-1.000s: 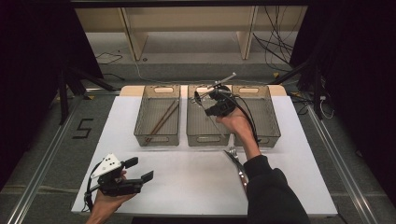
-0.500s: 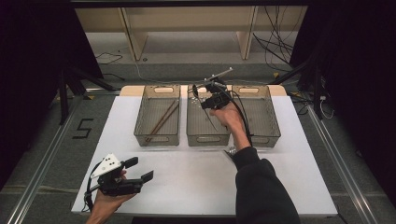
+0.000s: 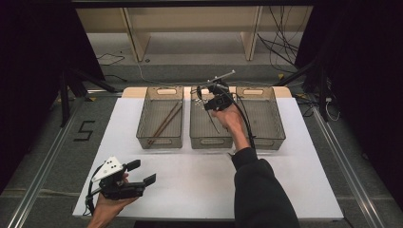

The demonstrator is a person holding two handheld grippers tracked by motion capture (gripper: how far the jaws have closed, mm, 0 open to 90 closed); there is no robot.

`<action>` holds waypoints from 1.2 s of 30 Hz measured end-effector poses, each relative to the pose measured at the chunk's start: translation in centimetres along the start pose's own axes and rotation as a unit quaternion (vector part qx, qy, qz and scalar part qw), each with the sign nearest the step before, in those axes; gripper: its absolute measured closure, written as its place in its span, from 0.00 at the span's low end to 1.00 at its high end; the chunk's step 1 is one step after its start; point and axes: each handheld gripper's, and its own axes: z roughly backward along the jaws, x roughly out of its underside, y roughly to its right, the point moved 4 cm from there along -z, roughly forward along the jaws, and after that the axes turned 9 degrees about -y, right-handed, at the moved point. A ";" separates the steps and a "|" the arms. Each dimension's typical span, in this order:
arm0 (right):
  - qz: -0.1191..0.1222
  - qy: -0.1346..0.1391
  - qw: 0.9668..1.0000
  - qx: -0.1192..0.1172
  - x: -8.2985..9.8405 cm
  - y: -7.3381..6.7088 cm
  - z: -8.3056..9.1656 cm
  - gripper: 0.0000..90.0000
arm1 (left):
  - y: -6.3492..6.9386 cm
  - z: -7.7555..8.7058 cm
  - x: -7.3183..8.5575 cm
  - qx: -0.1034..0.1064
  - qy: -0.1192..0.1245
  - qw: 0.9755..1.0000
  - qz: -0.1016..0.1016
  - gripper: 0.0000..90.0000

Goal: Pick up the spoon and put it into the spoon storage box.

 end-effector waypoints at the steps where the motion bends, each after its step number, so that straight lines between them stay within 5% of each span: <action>1: -0.001 0.000 1.000 0.001 0.0 0.0 -0.1 1.00 | 0.0 0.0 0.0 0.000 0.001 1.000 0.001 0.18; 32: -0.017 -0.021 1.000 0.005 1.2 -0.1 -3.1 0.99 | 0.1 0.0 0.0 0.002 -0.003 1.000 -0.002 0.18; 36: -0.019 -0.023 1.000 -0.003 1.2 -0.2 -3.2 0.92 | 0.1 0.0 0.0 0.002 -0.004 1.000 -0.004 0.18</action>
